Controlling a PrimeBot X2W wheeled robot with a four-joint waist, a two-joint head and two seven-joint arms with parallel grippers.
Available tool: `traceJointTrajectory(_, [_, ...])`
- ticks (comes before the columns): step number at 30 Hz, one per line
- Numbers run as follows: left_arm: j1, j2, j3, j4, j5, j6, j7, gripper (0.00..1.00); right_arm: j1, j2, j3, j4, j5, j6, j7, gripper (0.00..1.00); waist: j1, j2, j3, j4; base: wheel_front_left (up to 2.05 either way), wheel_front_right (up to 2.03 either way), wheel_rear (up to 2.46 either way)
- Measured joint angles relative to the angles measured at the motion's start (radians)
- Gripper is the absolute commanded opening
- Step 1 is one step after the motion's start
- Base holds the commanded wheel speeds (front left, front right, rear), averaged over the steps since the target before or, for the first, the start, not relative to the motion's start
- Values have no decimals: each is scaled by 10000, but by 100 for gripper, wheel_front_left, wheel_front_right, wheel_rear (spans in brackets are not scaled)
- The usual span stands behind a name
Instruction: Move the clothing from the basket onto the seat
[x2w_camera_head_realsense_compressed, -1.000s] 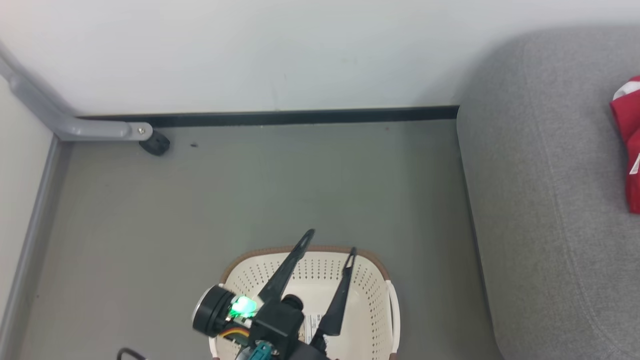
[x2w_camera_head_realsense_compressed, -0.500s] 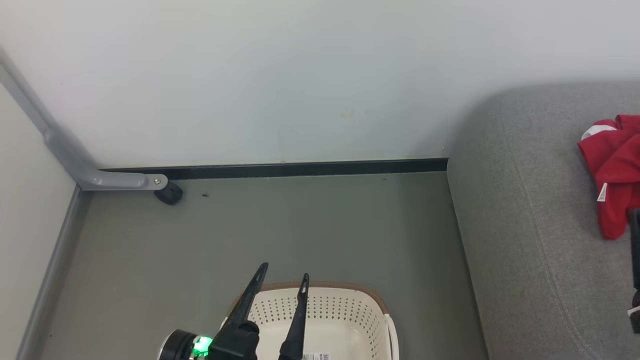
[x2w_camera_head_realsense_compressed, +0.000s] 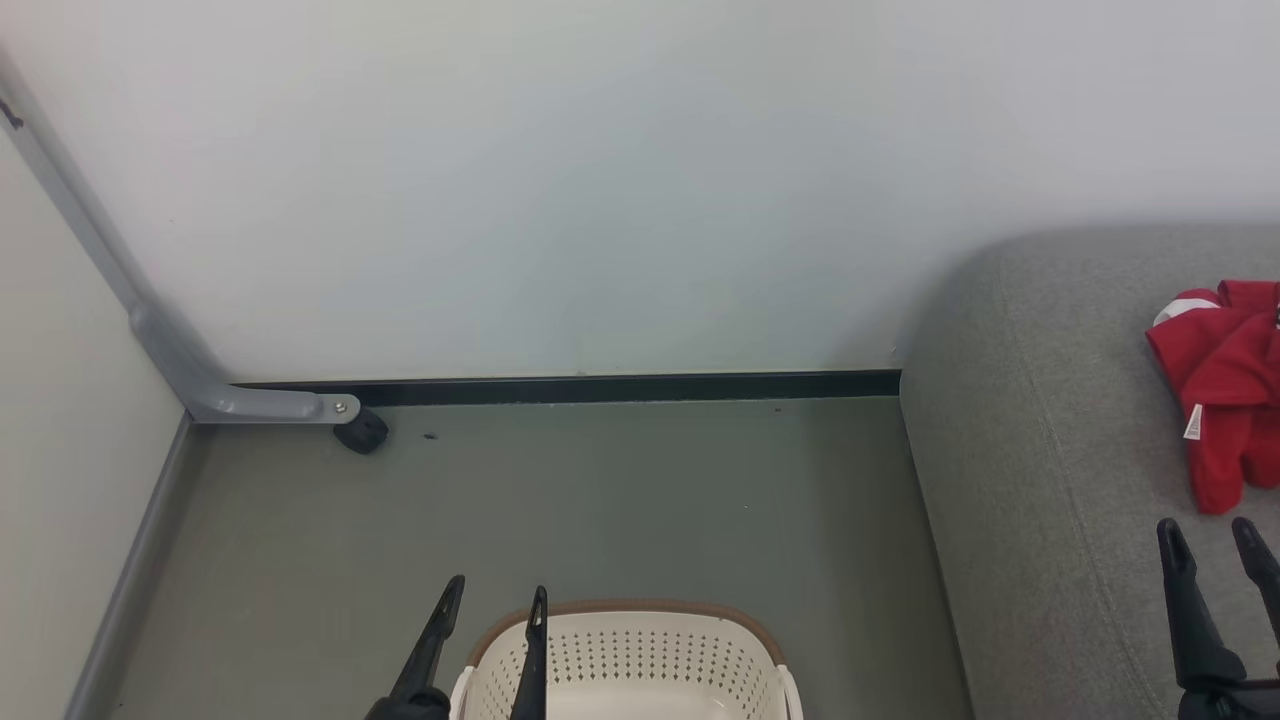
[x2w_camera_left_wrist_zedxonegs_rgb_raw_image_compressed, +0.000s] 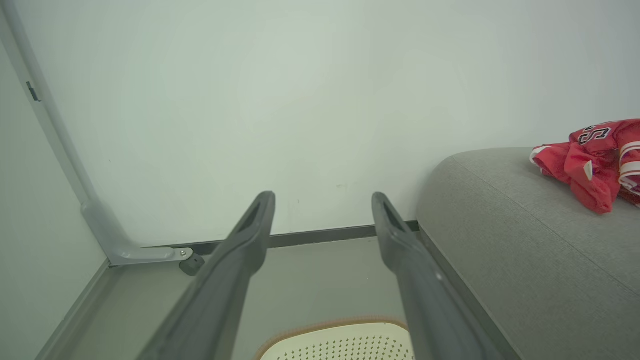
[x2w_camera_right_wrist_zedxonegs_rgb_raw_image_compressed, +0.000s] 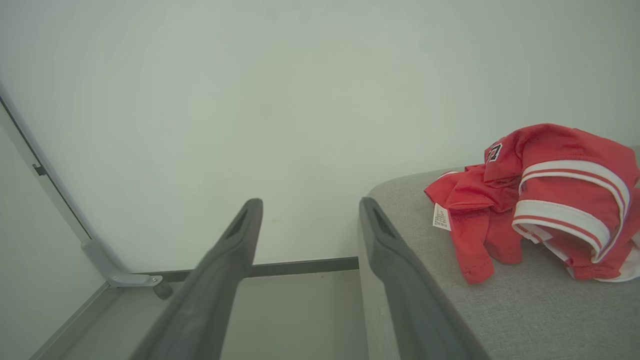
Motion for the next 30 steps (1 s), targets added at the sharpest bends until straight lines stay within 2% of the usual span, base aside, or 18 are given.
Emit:
traceJointTrajectory(18, [717,8,462,-159,13,0,-84,100,1582,322,-42,-1281,-803,-663,0,100,0,1,-536,148,0,0,0])
traceJointTrajectory(30, [854,8,500,-198,15,0,-136,100,1902,347,-125,-1659,-899,-757,2,100,0,1,-528,155,0,0,0])
